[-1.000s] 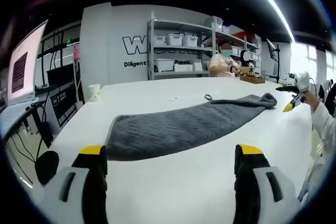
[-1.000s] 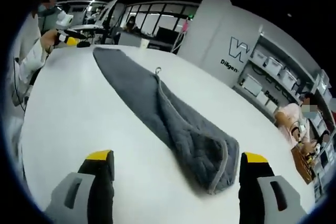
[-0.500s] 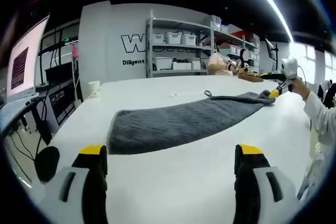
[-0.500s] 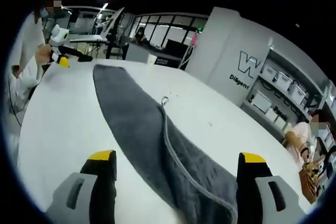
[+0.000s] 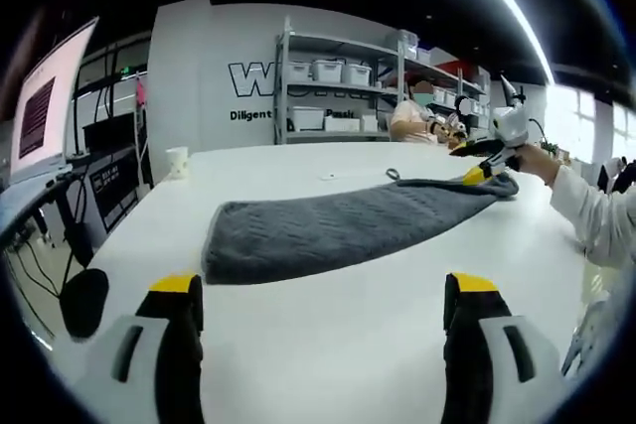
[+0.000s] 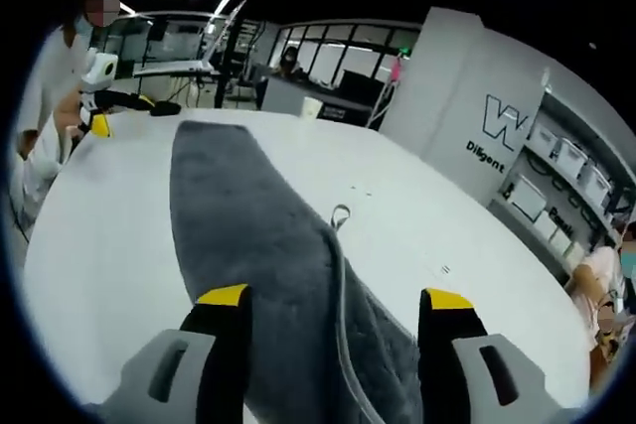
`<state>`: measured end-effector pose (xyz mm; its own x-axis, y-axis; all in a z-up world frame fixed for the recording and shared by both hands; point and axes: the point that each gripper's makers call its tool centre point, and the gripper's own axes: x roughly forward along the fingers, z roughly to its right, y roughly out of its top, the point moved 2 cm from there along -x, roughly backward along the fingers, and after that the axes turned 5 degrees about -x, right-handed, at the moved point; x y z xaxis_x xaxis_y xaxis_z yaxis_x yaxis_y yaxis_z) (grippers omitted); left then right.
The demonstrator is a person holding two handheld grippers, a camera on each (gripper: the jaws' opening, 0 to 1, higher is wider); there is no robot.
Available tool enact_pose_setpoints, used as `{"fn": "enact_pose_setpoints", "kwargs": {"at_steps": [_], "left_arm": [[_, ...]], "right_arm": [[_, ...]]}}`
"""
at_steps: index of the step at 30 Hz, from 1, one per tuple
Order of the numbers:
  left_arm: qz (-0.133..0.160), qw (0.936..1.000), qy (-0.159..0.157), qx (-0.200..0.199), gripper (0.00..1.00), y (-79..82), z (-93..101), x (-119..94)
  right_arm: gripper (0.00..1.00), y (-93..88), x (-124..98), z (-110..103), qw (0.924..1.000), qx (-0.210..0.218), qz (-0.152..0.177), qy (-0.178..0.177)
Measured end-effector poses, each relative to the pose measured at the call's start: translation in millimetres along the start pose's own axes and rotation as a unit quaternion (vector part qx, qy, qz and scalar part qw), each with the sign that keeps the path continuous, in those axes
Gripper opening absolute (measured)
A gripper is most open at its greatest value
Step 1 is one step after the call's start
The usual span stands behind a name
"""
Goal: Open the folded towel by lifting each exposed corner and separating the folded layers until the towel lies flat within the target outline without major curled edges
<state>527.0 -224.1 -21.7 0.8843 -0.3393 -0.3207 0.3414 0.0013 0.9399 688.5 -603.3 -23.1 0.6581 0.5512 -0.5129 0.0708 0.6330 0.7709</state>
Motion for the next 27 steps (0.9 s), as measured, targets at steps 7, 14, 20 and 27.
{"fn": "enact_pose_setpoints", "kwargs": {"at_steps": [7, 14, 20, 27], "left_arm": [[-0.007, 0.9999, 0.008, -0.001, 0.99, -5.2, -4.4, -0.3], [-0.007, 0.9999, 0.007, 0.0, 0.99, -5.2, -3.8, 0.0], [-0.007, 1.0, 0.007, -0.001, 0.99, -5.4, -3.5, 0.2], [-0.009, 0.9999, 0.005, 0.001, 0.99, -6.5, 0.2, 1.3]], "right_arm": [[0.42, 0.9, 31.5, 5.9, 0.9998, -0.008, -0.016, -0.012], [0.14, -7.7, 46.6, 10.6, 0.9987, -0.028, -0.032, -0.026], [0.0, -18.5, 46.9, 7.1, 0.9989, -0.023, -0.039, -0.016], [0.0, -10.6, 38.3, 6.1, 0.9995, -0.017, -0.021, -0.016]]}}
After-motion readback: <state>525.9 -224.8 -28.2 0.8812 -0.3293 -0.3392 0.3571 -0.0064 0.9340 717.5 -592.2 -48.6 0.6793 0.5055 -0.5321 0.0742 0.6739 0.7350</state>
